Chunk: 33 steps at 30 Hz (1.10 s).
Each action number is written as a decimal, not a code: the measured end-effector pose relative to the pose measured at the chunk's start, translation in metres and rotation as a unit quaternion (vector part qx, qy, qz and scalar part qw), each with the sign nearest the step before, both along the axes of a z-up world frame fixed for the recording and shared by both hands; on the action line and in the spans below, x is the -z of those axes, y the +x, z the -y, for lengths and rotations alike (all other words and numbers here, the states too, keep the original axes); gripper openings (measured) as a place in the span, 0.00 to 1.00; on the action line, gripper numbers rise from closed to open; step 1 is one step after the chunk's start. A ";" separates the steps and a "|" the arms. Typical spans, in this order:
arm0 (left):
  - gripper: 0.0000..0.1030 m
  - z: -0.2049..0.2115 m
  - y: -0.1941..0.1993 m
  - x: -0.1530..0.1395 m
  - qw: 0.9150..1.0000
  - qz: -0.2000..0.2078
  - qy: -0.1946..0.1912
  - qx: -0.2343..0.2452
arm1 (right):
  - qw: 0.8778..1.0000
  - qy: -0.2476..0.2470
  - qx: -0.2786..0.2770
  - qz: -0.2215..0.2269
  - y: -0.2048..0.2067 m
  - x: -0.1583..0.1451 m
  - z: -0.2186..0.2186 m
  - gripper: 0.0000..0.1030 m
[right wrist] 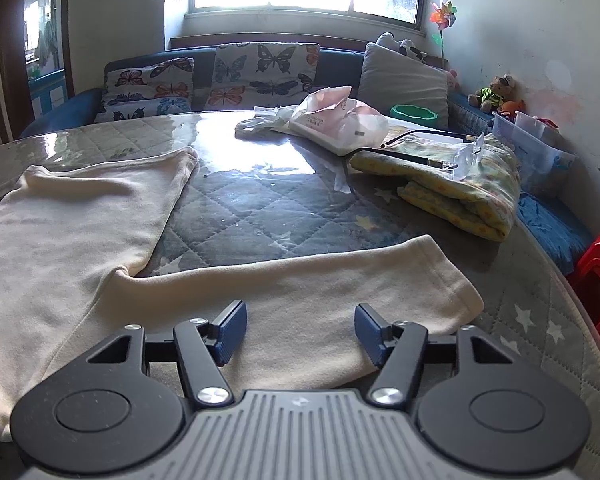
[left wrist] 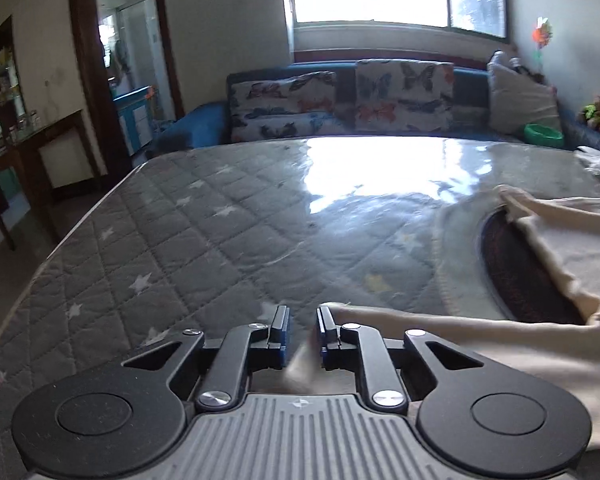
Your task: Fold clothes
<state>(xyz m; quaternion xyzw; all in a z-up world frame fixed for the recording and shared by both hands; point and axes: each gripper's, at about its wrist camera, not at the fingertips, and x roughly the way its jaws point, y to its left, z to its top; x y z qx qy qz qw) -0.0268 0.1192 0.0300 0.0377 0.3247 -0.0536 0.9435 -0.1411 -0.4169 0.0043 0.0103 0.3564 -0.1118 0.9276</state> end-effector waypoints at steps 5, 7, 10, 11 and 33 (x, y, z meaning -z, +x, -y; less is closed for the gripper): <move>0.18 0.003 -0.001 0.001 1.000 0.005 0.014 -0.001 | 1.000 0.000 0.000 0.001 0.000 0.000 0.000 0.60; 0.19 0.004 -0.002 0.001 1.000 0.007 0.020 -0.001 | 1.000 0.002 0.001 0.002 -0.001 0.000 0.001 0.61; 0.19 0.004 0.002 0.008 1.000 -0.002 0.024 -0.007 | 1.000 0.004 0.003 0.004 -0.002 0.000 0.002 0.64; 0.21 0.004 0.005 0.012 1.000 -0.009 0.024 -0.011 | 1.000 0.005 0.003 0.004 -0.002 0.000 0.003 0.65; 0.22 0.155 0.070 -0.024 0.990 -0.016 0.002 0.143 | 0.994 0.008 -0.104 0.017 0.086 -0.040 -0.025 0.45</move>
